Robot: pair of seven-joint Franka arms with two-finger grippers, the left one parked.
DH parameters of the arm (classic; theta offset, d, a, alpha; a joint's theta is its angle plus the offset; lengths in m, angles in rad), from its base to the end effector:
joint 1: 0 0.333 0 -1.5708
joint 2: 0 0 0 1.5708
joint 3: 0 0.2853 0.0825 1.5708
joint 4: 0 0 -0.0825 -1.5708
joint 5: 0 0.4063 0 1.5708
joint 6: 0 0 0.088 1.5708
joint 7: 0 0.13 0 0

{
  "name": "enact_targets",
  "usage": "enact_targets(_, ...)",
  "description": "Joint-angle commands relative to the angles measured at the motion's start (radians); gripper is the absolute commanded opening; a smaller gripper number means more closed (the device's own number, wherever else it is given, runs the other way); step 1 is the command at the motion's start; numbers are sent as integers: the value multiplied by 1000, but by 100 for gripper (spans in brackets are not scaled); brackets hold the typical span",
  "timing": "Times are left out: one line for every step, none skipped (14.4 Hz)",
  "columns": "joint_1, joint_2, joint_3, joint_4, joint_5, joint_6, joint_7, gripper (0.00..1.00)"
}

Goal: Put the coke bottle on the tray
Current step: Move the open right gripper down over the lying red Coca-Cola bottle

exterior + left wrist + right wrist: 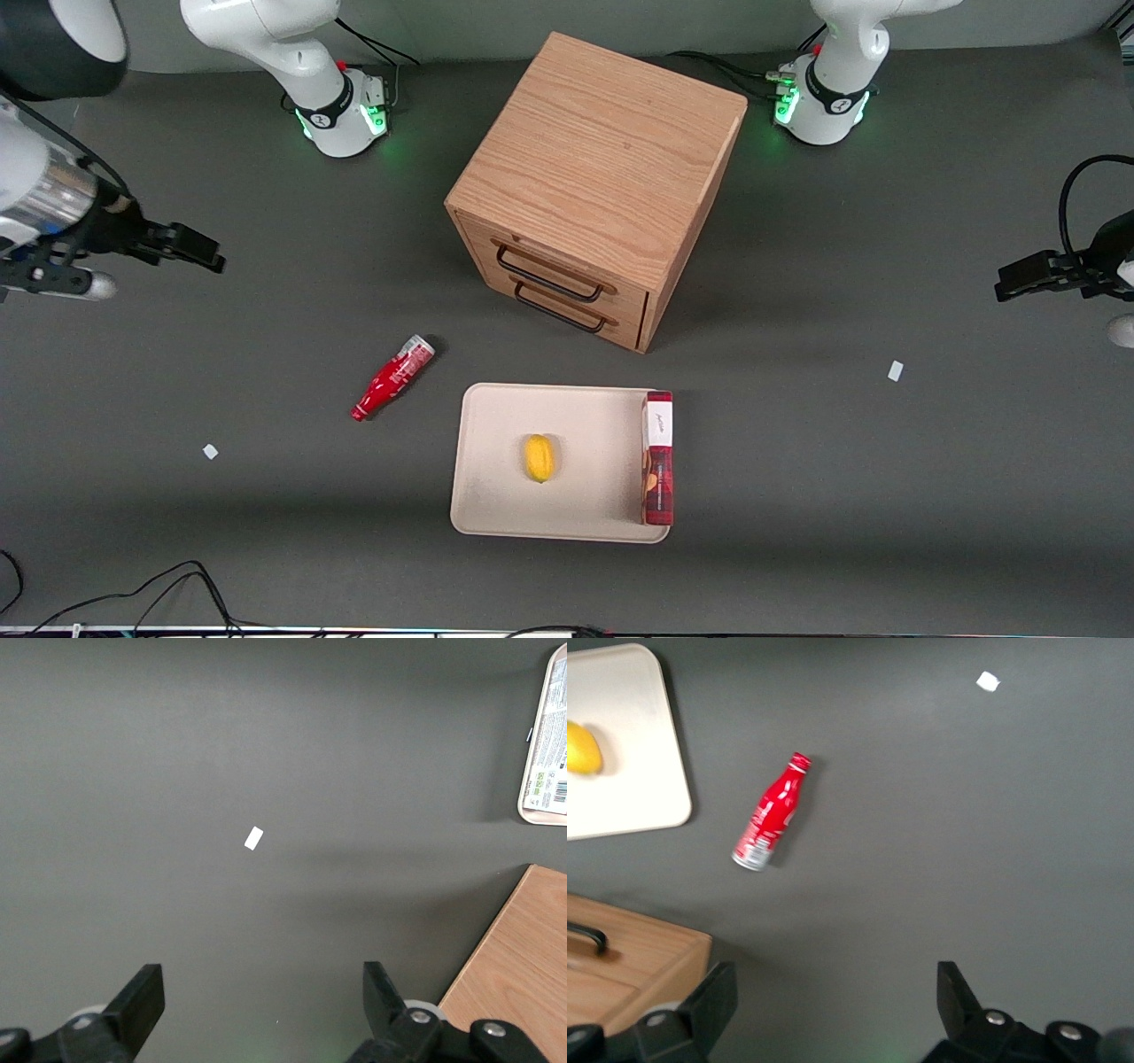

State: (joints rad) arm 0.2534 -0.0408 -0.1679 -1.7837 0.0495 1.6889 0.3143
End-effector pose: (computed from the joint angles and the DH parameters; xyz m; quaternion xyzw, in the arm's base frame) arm 0.5637 0.0532 0.4984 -0.9923 0.1175 0.0323 0.0219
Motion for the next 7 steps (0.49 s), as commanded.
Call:
enact_targets(3, 79, 47, -25, 19, 101, 178, 100)
enact_targets(4, 94, 56, -52, 21, 151, 228, 100)
enact_targets(3, 113, 91, -81, 21, 205, 271, 100)
enact_targets(3, 133, 108, -107, 20, 257, 326, 100)
enact_targets(4, 156, 113, -137, 20, 318, 368, 100)
enact_targets(4, 179, 129, -175, 20, 389, 394, 100)
enact_targets(4, 205, 139, -213, 20, 467, 414, 100)
